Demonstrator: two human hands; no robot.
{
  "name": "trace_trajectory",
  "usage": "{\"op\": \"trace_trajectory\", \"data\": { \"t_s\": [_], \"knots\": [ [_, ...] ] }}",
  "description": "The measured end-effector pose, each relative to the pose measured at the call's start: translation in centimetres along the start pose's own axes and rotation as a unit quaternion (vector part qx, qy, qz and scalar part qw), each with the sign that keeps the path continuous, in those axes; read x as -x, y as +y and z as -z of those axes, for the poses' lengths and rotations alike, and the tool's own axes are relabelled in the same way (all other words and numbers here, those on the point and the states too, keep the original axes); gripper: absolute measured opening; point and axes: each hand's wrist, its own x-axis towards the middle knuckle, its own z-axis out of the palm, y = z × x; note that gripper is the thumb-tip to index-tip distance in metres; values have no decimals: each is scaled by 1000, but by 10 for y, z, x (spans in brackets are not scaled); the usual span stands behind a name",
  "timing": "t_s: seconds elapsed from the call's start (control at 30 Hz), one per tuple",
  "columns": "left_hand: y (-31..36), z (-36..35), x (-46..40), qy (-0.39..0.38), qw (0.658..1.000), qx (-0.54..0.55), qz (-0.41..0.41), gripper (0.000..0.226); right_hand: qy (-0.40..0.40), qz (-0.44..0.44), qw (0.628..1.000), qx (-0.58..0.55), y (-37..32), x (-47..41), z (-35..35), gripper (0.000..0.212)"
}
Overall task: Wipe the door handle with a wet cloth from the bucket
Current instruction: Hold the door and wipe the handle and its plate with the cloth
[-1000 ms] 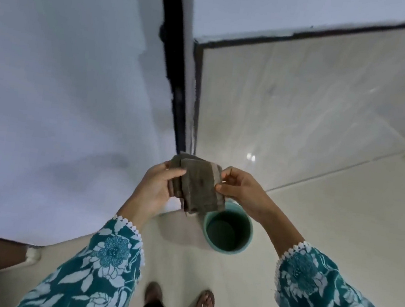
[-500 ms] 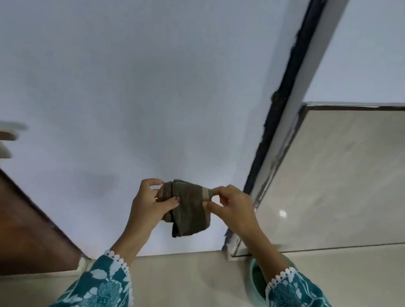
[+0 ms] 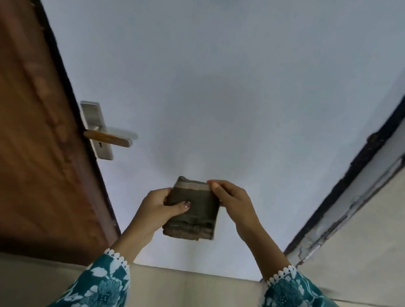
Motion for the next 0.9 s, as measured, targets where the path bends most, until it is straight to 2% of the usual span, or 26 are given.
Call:
{"op": "trace_trajectory", "data": {
  "t_s": [0.1,0.2,0.3,0.37,0.47,0.53,0.6,0.67,0.73,0.77,0.83,0.9],
  "knots": [
    [-5,20,-4,56,992,107,24,20,-1,-20,1000,-12,5,-9,-20,34],
    [-6,29,-7,64,982,172,39,27,-26,-8,1000,3,2,-16,-36,40],
    [-7,27,-12,66,970,229,43,29,26,34,994,99,-5,-24,-48,32],
    [-8,23,-13,67,959,272,46,31,37,56,991,112,-11,-27,-52,22],
    [-9,21,-10,57,933,352,50,35,-22,42,995,82,-14,-29,-55,14],
    [-10,23,-7,49,924,376,47,33,-30,18,997,74,-13,-30,-55,17],
    [-12,25,-5,41,921,385,33,31,-22,-13,996,83,-11,-33,-54,35],
    [-13,28,-4,40,919,391,28,30,-82,-63,995,8,-11,-38,-50,55],
    [-11,32,-5,37,924,381,23,29,-158,-62,983,-67,-11,-42,-48,49],
    [-11,34,-7,38,928,370,18,31,-163,-47,983,-73,-13,-44,-48,40],
    [-11,40,-12,46,939,341,5,34,-98,-5,995,-25,-16,-47,-55,28],
    [-13,43,-17,68,944,323,10,36,-3,101,987,127,-16,-49,-67,20]
  ]
}}
